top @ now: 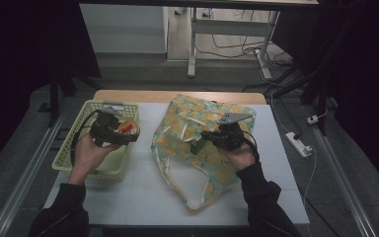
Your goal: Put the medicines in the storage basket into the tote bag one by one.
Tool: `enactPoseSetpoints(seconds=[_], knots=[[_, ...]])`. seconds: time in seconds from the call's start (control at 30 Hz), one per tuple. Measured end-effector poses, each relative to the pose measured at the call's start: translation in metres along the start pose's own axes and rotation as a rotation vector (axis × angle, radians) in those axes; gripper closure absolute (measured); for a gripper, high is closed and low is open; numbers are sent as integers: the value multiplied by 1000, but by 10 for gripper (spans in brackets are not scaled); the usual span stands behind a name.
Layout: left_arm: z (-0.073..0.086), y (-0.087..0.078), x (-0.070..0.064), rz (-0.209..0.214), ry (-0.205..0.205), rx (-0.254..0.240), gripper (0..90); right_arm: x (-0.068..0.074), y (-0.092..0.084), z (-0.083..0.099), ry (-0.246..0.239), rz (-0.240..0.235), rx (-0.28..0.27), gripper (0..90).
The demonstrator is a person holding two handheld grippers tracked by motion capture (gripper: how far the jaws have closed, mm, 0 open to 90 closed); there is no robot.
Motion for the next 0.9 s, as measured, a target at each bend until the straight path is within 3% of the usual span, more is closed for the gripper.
enactPoseSetpoints(seconds=[0.37, 0.9], knots=[[2, 6, -44, 76, 79, -5, 210, 1, 1, 0, -2, -1, 2, 897], [6, 47, -101, 179, 174, 28, 210, 1, 2, 1, -3, -3, 7, 897]])
Point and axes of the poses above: each handheld gripper's, and its own axes: y roughly forward along the jaws, z roughly out of its underside, x roughly to its left, the point moved 4 cm from there along y, roughly forward along the jaws, and after that the axes turned 2 degrees about -x, right-handed, at the moved point
